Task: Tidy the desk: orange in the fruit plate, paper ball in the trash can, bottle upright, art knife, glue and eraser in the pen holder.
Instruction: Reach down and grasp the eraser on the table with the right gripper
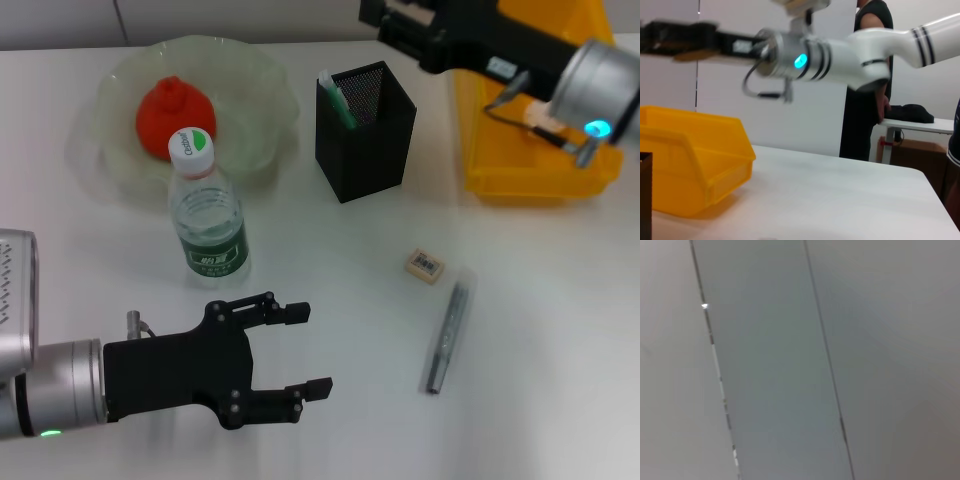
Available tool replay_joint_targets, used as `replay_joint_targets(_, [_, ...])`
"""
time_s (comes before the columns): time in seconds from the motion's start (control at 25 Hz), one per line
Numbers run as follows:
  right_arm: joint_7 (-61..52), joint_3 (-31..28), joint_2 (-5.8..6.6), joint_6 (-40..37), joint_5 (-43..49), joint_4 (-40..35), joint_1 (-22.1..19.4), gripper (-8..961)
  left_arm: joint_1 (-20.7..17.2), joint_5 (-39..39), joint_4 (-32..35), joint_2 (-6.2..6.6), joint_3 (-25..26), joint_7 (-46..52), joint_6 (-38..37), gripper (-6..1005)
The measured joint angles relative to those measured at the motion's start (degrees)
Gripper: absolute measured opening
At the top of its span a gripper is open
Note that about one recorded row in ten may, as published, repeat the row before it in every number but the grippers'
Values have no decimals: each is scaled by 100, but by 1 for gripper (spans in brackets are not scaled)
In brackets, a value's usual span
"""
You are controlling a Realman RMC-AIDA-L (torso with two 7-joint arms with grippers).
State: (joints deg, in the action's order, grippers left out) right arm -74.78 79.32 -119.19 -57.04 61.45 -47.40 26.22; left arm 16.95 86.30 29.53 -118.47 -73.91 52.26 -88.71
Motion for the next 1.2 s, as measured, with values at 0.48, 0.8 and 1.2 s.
replay_joint_targets(0.48, [-7119,87,-7,-1708,6898,-4414,-75,794,19,0,0,-1,-11,27,16,800])
replay_joint_targets(0.8, [-8092,714,-25,-2515,8261,-3339,928,790,27,0,0,-1,-29,38,16,800])
replay_joint_targets(1.2, [-8092,1133,-36,-1984,8325,-1756,1562,787,37,1,0,-1,-20,39,30,800])
